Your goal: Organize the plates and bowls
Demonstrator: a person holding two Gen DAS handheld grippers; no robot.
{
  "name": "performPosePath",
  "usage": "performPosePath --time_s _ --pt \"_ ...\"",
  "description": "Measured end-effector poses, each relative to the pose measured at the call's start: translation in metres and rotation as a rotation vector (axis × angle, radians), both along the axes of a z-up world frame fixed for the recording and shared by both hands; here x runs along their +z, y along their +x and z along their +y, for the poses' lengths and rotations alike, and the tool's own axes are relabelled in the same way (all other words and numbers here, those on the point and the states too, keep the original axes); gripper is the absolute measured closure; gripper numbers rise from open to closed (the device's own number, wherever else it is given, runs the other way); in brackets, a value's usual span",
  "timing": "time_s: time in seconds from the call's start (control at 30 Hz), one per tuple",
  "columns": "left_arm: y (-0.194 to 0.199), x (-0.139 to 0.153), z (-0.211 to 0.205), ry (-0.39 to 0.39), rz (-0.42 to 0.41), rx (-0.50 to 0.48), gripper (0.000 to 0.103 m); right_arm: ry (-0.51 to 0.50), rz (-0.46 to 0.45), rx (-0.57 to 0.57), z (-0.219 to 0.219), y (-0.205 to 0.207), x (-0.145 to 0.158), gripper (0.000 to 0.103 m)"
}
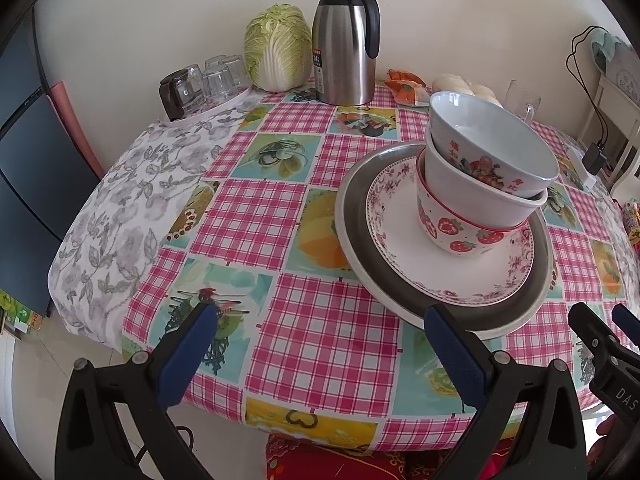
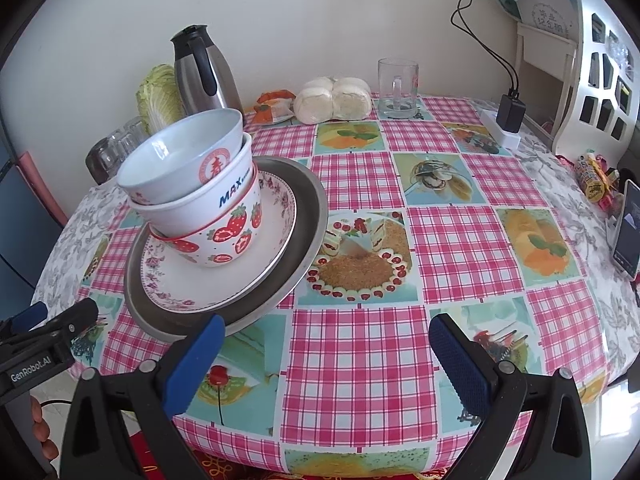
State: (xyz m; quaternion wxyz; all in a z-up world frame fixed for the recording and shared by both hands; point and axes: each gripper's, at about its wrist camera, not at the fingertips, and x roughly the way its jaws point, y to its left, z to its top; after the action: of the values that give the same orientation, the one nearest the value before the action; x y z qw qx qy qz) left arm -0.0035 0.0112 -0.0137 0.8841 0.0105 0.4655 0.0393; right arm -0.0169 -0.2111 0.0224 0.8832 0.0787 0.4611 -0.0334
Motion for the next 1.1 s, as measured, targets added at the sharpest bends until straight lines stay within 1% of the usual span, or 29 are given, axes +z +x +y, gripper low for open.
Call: performPosePath --time_s 0.8,0.93,1.1 --pt "0.008 -0.013 0.000 0.023 0.027 -0.003 0.000 -0.022 -0.020 -0.026 -0.003 0.002 0.000 0.000" --pt "0.006 -0.012 -0.001 0.040 0.016 0.001 0.000 -0.024 -0.023 -0.021 -0.002 0.002 -0.001 0.000" --pt "0.007 -0.014 -0.001 0.034 0.020 -0.001 0.000 -0.026 -0.018 -0.021 -0.003 0.003 -0.003 0.000"
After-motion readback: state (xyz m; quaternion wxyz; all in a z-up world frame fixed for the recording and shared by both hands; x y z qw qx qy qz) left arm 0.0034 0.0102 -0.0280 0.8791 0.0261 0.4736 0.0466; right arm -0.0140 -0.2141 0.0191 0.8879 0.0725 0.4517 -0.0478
